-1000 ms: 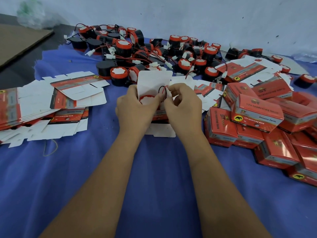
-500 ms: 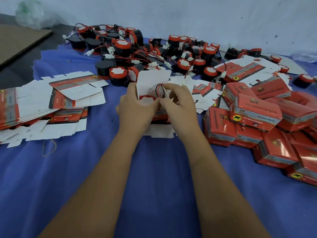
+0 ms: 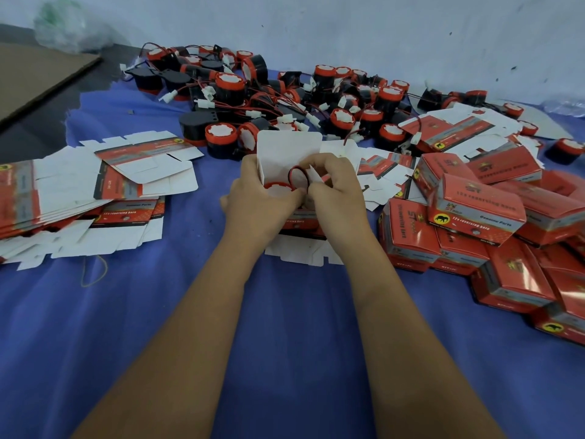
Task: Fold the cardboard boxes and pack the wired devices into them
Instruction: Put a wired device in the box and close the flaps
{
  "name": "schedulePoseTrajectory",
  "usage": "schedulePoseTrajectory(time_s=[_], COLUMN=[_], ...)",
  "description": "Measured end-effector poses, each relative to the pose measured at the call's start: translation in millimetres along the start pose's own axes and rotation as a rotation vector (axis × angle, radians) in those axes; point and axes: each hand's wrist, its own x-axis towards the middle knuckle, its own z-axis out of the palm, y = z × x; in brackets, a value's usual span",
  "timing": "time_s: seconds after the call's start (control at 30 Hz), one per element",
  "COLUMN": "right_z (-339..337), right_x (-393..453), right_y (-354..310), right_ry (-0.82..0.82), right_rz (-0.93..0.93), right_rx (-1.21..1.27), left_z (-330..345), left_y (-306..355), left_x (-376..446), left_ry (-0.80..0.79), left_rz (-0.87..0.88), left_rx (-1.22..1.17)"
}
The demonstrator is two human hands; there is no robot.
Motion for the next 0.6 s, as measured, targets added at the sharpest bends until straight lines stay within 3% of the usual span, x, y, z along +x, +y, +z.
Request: schedulePoseTrajectory(time_s=[0.27, 0.4, 0.6], right_z=[-3, -6, -11], right_x=[-1, -3, -2], right_y=[6, 6, 2], right_ry=[-0.004, -0.003, -0.015], right_rz=[-0.078, -0.073, 0.048], right_rx=[-0.119, -0.115, 0.104], left_z=[-4, -2, -3], left_y=[3, 6, 4], left_x=[-2, -3, -3], left_ry=[-0.037, -0.022, -0.035], left_rz=[-0.056, -0.009, -0.014], left_rx=[-0.172, -0.117, -0.126])
